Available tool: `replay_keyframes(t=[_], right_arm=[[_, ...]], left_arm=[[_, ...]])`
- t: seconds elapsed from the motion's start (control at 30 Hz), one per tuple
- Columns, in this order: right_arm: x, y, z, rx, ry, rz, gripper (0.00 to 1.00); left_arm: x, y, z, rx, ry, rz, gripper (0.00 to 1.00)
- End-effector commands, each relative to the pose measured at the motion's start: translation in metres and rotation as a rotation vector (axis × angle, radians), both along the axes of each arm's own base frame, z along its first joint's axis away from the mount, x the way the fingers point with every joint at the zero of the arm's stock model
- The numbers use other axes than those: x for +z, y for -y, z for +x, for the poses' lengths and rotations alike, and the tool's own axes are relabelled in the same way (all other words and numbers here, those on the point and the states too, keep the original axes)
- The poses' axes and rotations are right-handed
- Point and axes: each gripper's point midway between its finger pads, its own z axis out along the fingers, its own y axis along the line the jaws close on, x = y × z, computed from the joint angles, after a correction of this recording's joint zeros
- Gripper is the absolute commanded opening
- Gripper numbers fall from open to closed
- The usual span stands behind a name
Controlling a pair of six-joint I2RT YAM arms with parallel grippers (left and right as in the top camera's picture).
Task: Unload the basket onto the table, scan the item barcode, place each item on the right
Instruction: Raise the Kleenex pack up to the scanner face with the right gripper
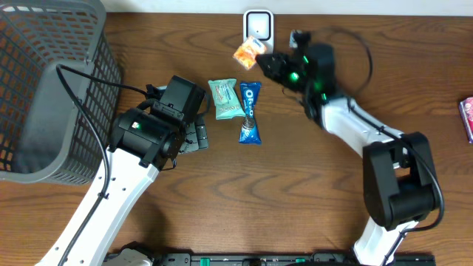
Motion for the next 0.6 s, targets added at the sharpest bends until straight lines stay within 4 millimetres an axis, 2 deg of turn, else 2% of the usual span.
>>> replay_keyframes(t=[0.0, 0.07, 0.13, 0.23, 0.33, 0.43, 0.53, 0.57], right_arm=[[0.057, 0.037, 0.045, -0.252, 0.202, -0.428, 0.01], [0.077, 0.045, 0.054, -0.293, 0.238, -0.596, 0.01], [0.091, 0.045, 0.062, -0.286, 0.27, -0.661, 0.01], [0.095, 0.04, 0.074, -0.264, 0.287, -0.698, 0.01], [0.078, 0.039, 0.081, -0.243, 0.243, -0.73, 0.01], [0.056, 0.035, 0.078, -0.195, 0.189, -0.746, 0.01], [0.038, 0.029, 0.066, -0.116, 0.126, -0.744, 0.08], [0.031, 0.028, 0.062, -0.094, 0.1, -0.748, 0.13]], left_arm=[[-0.003, -0.001, 0.0, 0.008, -0.01, 0.006, 0.98], [-0.003, -0.001, 0.0, 0.008, -0.01, 0.006, 0.98], [-0.002, -0.001, 0.0, 0.008, -0.01, 0.006, 0.98], [-0.003, -0.001, 0.0, 0.008, -0.01, 0.006, 0.98], [-0.003, -0.001, 0.0, 0.008, -0.01, 0.006, 0.98], [-0.002, -0.001, 0.0, 0.008, -0.01, 0.006, 0.98], [-0.003, -0.001, 0.0, 0.008, -0.01, 0.006, 0.98], [-0.003, -0.001, 0.0, 0.007, -0.01, 0.005, 0.98]])
